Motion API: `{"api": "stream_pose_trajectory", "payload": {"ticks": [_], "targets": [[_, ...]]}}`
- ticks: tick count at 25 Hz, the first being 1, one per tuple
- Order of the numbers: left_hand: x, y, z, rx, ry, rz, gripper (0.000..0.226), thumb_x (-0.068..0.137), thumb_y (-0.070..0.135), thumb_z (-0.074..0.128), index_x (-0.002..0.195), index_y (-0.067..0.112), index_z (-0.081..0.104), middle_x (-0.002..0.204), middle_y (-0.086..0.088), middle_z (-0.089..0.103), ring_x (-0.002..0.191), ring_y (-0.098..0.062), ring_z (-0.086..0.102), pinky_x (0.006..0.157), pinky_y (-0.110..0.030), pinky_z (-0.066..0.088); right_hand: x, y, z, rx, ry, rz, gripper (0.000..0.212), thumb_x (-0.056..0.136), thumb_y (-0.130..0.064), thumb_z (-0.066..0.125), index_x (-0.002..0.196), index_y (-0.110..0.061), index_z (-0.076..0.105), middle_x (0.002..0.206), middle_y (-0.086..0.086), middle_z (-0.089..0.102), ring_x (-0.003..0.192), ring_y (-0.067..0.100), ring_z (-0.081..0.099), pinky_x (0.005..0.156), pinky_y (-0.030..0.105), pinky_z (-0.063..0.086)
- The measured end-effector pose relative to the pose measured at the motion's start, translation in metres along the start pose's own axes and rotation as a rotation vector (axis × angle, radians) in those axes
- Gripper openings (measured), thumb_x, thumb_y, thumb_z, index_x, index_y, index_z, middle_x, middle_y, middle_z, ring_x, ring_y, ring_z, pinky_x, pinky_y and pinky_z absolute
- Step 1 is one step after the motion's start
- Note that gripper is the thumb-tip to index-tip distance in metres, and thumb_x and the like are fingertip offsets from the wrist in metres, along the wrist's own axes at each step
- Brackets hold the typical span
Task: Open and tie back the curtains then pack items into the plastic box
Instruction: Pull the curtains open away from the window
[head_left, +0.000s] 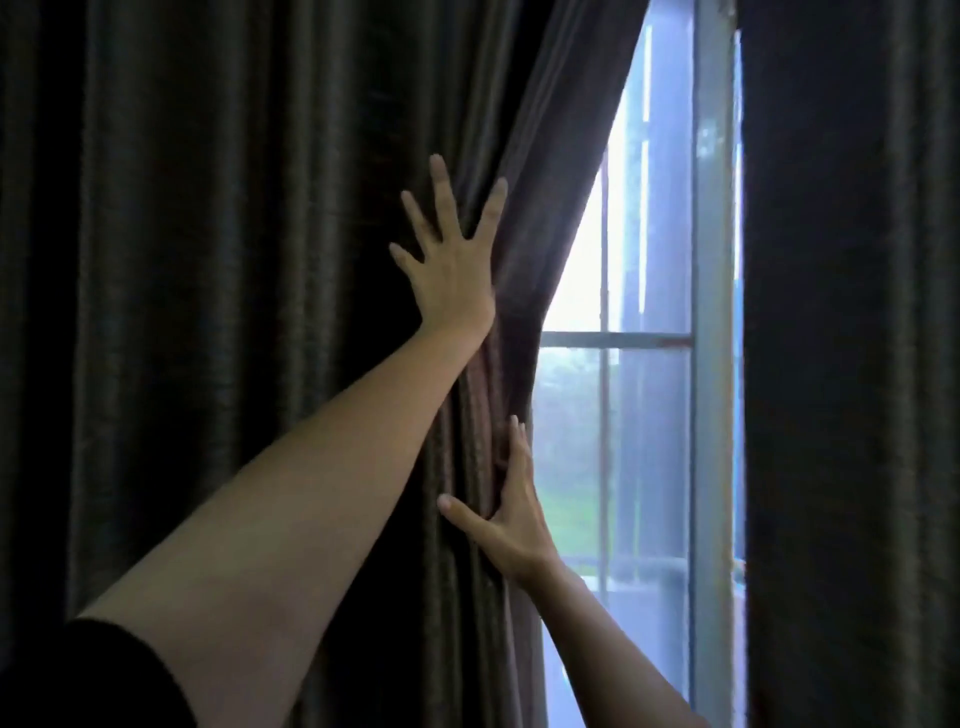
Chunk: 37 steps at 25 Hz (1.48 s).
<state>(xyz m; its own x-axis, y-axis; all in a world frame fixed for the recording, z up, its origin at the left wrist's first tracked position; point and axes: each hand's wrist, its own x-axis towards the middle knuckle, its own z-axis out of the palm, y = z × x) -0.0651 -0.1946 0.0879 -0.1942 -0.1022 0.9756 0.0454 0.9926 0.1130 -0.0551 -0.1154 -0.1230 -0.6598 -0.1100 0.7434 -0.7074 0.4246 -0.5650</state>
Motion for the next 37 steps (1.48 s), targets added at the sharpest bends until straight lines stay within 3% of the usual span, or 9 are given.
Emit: {"api": "stream_pose_trajectory", "payload": {"ticks": [4, 8, 11, 14, 21, 24, 27, 31, 37], "targets": [[0.022, -0.062, -0.014, -0.159, 0.012, 0.007, 0.112, 0.075, 0.009, 0.076, 0.149, 0.027, -0.006, 0.155, -0.020, 0.015, 0.135, -0.037, 0.034, 0.099, -0.046, 0.042, 0.026, -0.047, 0.061, -0.138, 0.058, -0.013, 0.121, 0.055, -0.083, 0.055, 0.148, -0.034, -0.006, 0.148, -0.020, 0.017, 0.138, 0.007, 0.015, 0.113, 0.034, 0.023], [0.042, -0.137, -0.038, -0.271, -0.080, -0.048, 0.082, 0.085, 0.004, 0.063, 0.148, 0.008, 0.012, 0.127, -0.017, 0.053, 0.110, -0.031, 0.057, 0.082, -0.038, 0.049, 0.044, -0.101, 0.129, -0.067, 0.038, -0.047, 0.125, 0.055, -0.077, 0.064, 0.149, -0.029, -0.003, 0.157, -0.013, -0.001, 0.142, 0.001, -0.002, 0.115, 0.028, 0.012], [0.055, -0.192, -0.053, -0.256, -0.125, -0.033, 0.031, 0.088, -0.001, 0.055, 0.118, 0.003, 0.049, 0.112, -0.017, 0.061, 0.103, -0.035, 0.060, 0.074, -0.039, 0.048, 0.064, -0.132, 0.177, 0.016, 0.052, -0.039, 0.126, 0.055, -0.077, 0.066, 0.147, -0.034, -0.010, 0.157, -0.016, -0.009, 0.144, 0.004, -0.007, 0.119, 0.041, 0.013], [0.061, -0.241, -0.066, -0.230, -0.121, -0.027, 0.012, 0.088, -0.005, 0.051, 0.096, 0.002, 0.056, 0.102, -0.015, 0.061, 0.095, -0.032, 0.060, 0.065, -0.031, 0.042, 0.090, -0.162, 0.217, 0.097, 0.046, 0.003, 0.126, 0.051, -0.081, 0.066, 0.143, -0.044, -0.012, 0.156, -0.008, 0.017, 0.143, 0.017, 0.019, 0.111, 0.049, 0.031], [0.073, -0.354, -0.081, -0.101, -0.042, -0.143, 0.030, 0.085, 0.002, 0.059, 0.114, 0.004, 0.051, 0.121, -0.019, 0.053, 0.111, -0.036, 0.053, 0.076, -0.040, 0.044, 0.115, -0.227, 0.301, 0.021, -0.220, -0.012, 0.127, 0.055, -0.077, 0.065, 0.146, -0.033, -0.012, 0.158, -0.002, 0.004, 0.144, 0.026, 0.006, 0.115, 0.048, 0.020], [0.075, -0.387, -0.078, 0.028, -0.018, -0.208, 0.099, 0.069, 0.034, 0.079, 0.145, 0.015, 0.017, 0.152, -0.024, 0.012, 0.139, -0.042, 0.017, 0.102, -0.061, 0.028, 0.125, -0.239, 0.317, 0.009, -0.093, -0.135, 0.126, 0.057, -0.079, 0.063, 0.144, -0.037, -0.018, 0.155, -0.014, -0.016, 0.144, 0.012, -0.013, 0.118, 0.045, 0.011], [0.077, -0.398, -0.070, -0.200, -0.153, -0.339, 0.139, 0.056, 0.055, 0.081, 0.146, 0.025, -0.020, 0.154, -0.021, -0.022, 0.141, -0.046, -0.010, 0.103, -0.072, 0.008, 0.132, -0.241, 0.322, -0.075, -0.036, -0.116, 0.131, 0.052, -0.085, 0.058, 0.141, -0.037, -0.024, 0.154, -0.009, -0.026, 0.141, 0.013, -0.023, 0.117, 0.048, 0.004], [0.078, -0.403, -0.066, -0.420, -0.268, -0.420, 0.144, 0.055, 0.050, 0.084, 0.142, 0.028, -0.028, 0.154, -0.017, -0.023, 0.142, -0.045, 0.007, 0.108, -0.066, 0.017, 0.134, -0.232, 0.319, -0.063, -0.076, -0.060, 0.139, 0.048, -0.083, 0.063, 0.141, -0.034, -0.027, 0.154, -0.004, -0.026, 0.143, 0.018, -0.017, 0.116, 0.045, 0.005], [0.086, -0.435, -0.079, -0.250, -0.266, -0.540, 0.132, 0.065, 0.054, 0.077, 0.146, 0.019, -0.022, 0.157, -0.016, -0.011, 0.140, -0.046, 0.015, 0.107, -0.065, 0.017, 0.158, -0.256, 0.351, 0.025, -0.182, -0.090, 0.141, 0.046, -0.077, 0.071, 0.146, -0.028, -0.016, 0.158, -0.004, -0.009, 0.145, 0.023, -0.005, 0.118, 0.046, 0.013]]}}
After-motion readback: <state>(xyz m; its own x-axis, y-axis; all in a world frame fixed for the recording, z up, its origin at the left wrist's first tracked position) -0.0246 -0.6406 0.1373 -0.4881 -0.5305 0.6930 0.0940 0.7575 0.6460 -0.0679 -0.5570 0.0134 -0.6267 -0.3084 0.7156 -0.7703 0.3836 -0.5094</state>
